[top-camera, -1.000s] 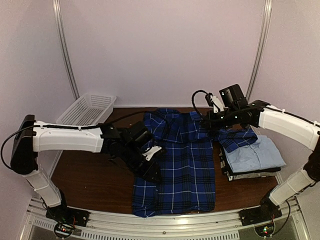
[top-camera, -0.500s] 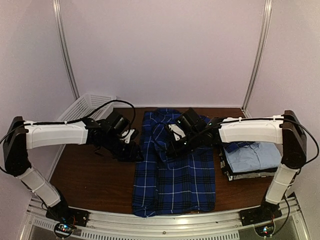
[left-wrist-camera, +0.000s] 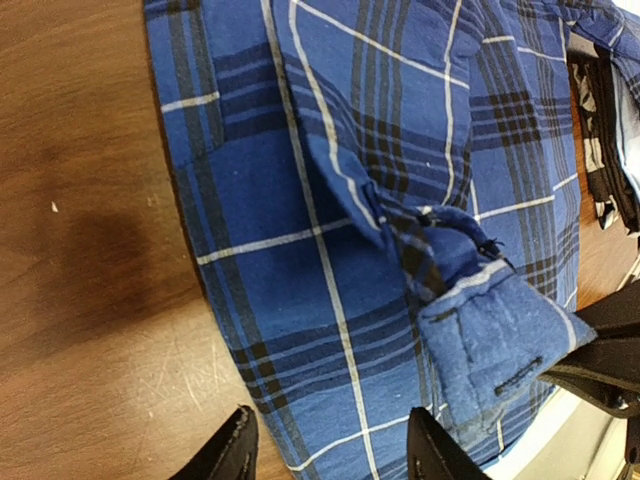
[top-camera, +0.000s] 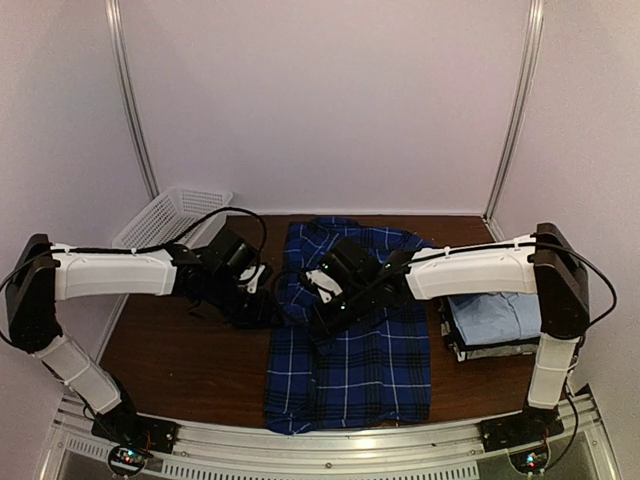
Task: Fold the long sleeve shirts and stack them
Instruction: Fold the sleeve at the center of the board.
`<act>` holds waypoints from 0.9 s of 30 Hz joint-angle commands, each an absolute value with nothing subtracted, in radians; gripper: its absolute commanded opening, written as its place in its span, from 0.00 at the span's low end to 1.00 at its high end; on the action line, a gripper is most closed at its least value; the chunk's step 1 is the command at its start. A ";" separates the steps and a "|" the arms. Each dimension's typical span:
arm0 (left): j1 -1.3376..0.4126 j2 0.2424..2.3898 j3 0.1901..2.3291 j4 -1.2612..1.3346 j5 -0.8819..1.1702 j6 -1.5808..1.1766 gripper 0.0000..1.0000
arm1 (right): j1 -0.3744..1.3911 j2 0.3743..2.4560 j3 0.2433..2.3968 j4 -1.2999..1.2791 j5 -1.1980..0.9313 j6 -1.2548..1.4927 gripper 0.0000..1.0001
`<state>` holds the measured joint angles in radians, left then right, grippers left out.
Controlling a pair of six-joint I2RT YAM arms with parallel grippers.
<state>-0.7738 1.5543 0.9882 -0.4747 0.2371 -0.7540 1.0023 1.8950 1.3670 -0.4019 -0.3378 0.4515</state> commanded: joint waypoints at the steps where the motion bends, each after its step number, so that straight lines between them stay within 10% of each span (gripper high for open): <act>1: -0.755 1.514 0.976 -0.452 0.182 -0.771 0.52 | 1.022 1.889 1.391 -0.419 -0.345 0.442 0.03; 19: -0.715 1.498 0.901 -0.418 0.183 -0.789 0.52 | 1.087 1.892 1.336 -0.439 -0.324 0.459 0.10; 27: -0.714 1.512 0.888 -0.401 0.204 -0.790 0.53 | 1.098 1.859 1.367 -0.471 -0.341 0.428 0.38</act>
<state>-0.7197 1.5013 0.9028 -0.4488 0.1879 -0.7856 1.0878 1.8946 1.3491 -0.4351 -0.3408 0.4503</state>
